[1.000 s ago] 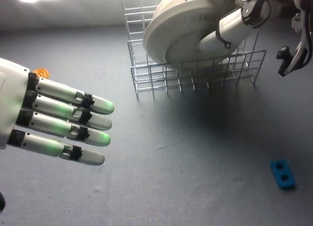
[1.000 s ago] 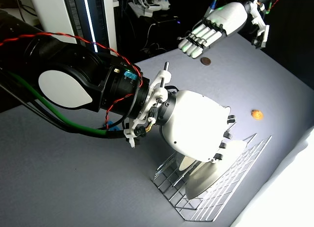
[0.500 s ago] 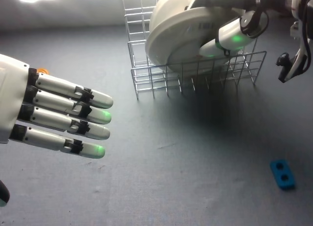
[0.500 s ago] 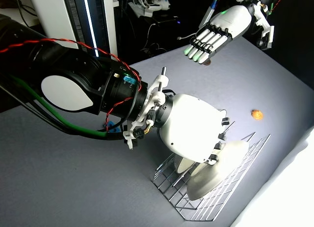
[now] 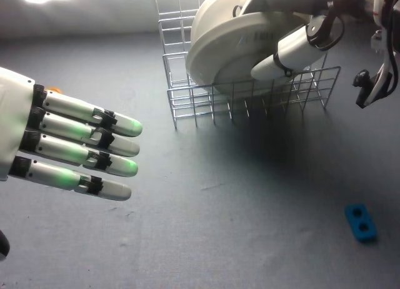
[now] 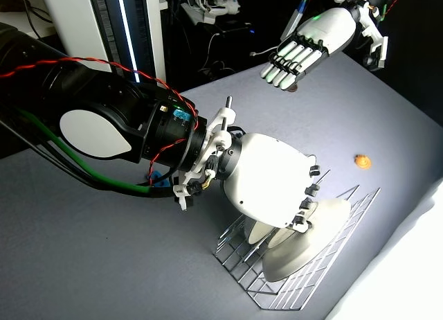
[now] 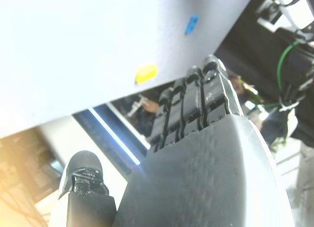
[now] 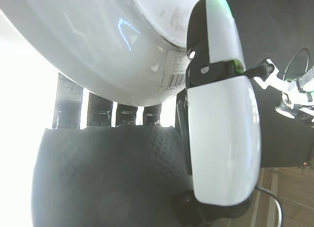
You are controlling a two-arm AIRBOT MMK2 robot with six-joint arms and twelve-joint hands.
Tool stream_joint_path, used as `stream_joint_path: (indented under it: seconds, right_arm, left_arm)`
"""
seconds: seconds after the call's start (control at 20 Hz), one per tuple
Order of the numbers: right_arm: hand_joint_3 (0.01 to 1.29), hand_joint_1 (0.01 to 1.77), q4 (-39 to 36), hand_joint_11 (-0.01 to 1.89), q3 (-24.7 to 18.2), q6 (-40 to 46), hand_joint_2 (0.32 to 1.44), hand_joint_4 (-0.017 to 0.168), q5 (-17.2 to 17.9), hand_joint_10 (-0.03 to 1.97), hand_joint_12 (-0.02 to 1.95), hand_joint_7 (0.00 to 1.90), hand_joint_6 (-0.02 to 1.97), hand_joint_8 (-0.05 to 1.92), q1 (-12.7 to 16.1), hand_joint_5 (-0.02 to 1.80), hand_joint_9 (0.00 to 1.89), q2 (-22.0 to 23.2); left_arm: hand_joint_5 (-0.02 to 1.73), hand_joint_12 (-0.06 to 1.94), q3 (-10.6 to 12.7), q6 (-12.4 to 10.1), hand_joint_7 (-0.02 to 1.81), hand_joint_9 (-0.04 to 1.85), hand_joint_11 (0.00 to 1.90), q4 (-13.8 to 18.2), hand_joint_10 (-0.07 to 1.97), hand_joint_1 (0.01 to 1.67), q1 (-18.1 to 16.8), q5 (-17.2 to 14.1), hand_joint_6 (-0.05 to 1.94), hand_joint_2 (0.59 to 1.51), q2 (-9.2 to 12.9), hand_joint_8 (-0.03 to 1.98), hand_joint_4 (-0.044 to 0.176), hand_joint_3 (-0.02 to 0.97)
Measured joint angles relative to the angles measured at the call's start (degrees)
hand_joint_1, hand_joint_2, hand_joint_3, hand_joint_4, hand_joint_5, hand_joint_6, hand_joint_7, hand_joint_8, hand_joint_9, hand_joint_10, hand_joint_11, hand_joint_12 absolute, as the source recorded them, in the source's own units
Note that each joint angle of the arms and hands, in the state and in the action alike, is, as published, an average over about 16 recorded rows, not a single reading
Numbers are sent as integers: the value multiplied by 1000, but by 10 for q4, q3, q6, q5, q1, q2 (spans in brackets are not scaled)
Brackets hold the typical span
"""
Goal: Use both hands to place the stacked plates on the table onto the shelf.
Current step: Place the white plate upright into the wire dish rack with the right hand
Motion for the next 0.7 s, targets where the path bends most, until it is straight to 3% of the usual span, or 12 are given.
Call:
stream_joint_path:
  seconds: [0.7]
  right_arm:
    - [14,1100,2,308,0,-1,995,-8,-8,39,1140,651,42,17,4,581,633,-1]
  left_arm:
    - [21,7,15,-2,19,22,16,4,16,14,1,-12,17,1152,-3,17,7,5]
